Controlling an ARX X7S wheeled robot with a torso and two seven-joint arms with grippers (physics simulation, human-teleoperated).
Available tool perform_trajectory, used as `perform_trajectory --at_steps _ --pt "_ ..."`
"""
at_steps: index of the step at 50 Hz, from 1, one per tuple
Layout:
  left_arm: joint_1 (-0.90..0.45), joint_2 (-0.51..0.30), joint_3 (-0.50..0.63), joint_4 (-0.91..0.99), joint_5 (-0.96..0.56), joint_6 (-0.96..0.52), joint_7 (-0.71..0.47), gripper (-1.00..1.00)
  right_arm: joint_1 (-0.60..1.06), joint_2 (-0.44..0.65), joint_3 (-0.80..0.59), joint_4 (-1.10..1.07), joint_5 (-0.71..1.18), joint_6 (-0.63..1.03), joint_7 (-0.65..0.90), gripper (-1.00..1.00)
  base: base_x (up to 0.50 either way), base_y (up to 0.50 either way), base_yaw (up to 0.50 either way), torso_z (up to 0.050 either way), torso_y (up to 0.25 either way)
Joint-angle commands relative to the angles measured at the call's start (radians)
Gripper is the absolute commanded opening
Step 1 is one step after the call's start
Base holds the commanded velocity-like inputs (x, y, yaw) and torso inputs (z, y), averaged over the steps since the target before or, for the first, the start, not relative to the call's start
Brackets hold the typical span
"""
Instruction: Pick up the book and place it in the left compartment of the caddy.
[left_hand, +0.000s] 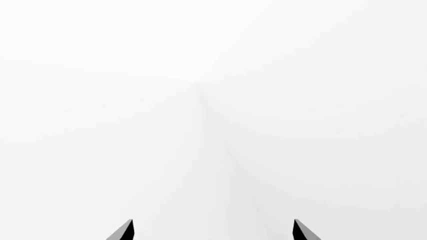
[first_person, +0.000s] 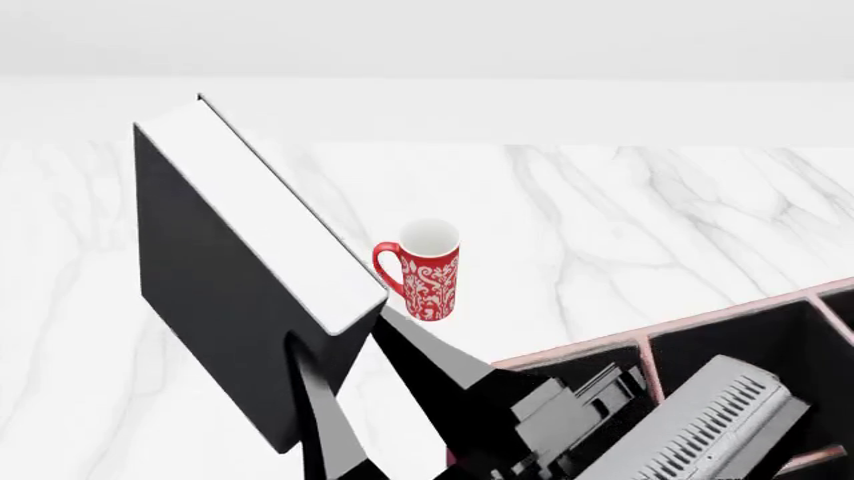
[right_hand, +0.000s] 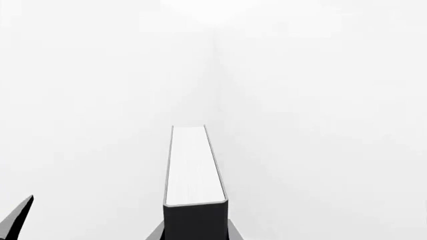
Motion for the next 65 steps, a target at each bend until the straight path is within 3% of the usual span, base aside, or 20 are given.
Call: perform_trajectory --at_steps 1,16,39,65 --pt "0.0 0.023 -0.038 0.0 -0.045 0.058 0.042 1.0 -0.006 0.019 0.066 -0.011 -0.049 -0.069 0.022 -1.0 0.0 0.0 0.0 0.0 0.0" --pt "0.013 0.023 -0.044 0.0 -0.052 0.068 0.034 1.0 -0.073 0.08 0.143 -0.067 -0.032 -0.139 0.071 -1.0 0.0 0.0 0.0 0.0 0.001" --pt "0.013 0.023 -0.038 0.0 -0.045 0.071 0.03 1.0 -0.397 0.276 0.357 -0.183 -0.101 -0.353 0.177 -1.0 0.0 0.0 0.0 0.0 0.001" --pt "0.02 0.023 -0.044 0.0 -0.055 0.074 0.026 1.0 -0.58 0.295 0.464 -0.07 -0.154 -0.445 0.207 -1.0 0.0 0.0 0.0 0.0 0.001"
